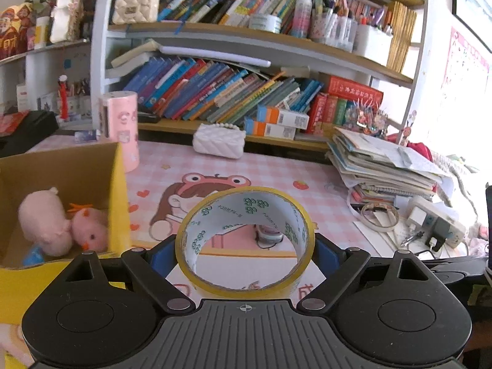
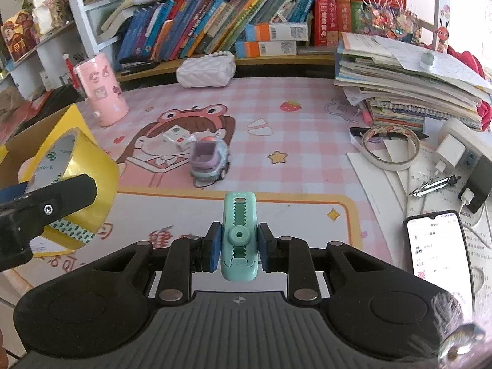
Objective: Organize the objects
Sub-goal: 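Lift the tape roll and stapler and carry them toward the yellow box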
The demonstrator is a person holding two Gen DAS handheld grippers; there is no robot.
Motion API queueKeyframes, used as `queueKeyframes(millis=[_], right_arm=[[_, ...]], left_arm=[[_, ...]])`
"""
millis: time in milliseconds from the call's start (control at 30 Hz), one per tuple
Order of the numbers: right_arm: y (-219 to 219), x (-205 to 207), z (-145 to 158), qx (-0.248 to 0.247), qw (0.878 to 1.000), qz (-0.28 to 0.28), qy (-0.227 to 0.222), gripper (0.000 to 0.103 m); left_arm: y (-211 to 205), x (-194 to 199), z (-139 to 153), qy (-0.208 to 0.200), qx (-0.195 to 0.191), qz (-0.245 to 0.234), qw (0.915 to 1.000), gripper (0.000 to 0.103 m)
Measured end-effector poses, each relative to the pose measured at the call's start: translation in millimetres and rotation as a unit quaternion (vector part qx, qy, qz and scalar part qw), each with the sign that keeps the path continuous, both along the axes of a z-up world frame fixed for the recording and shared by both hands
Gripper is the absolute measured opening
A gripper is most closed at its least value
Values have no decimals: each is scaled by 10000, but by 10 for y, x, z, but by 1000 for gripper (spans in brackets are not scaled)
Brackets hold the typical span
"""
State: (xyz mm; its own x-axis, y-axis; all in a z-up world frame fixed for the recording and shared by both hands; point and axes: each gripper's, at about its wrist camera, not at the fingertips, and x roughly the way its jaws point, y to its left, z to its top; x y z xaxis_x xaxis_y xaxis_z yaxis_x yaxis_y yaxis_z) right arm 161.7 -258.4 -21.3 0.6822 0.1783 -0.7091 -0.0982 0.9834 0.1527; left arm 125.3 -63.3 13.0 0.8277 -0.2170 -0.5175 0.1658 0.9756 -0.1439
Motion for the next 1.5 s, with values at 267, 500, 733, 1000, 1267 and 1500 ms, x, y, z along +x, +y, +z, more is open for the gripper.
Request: queueKeyframes(millis=[267, 500, 733, 1000, 1267, 1500], right_arm=[[433, -291, 83, -48, 9999, 116, -61, 23], [889, -597, 60, -102, 9991, 413, 37, 23], [1288, -903, 35, -106, 9975, 693, 98, 23], [1628, -1164, 19, -64, 9955, 933, 121, 23], [1889, -1380, 19, -7, 9938, 1107, 88, 23], [2129, -1527, 35, -25, 9908, 1356, 22, 23]], left_arm=[[399, -360, 9, 37, -60, 16, 10000, 90], [855, -712, -34, 214, -193, 306, 9991, 90], [1214, -1033, -70, 374, -234, 577, 9974, 90], [1511, -1352, -74, 412, -233, 810, 9956, 90], [1720, -1601, -41, 337, -186, 993, 9943, 90], [1924, -1787, -8, 226, -209, 1242, 9918, 90]])
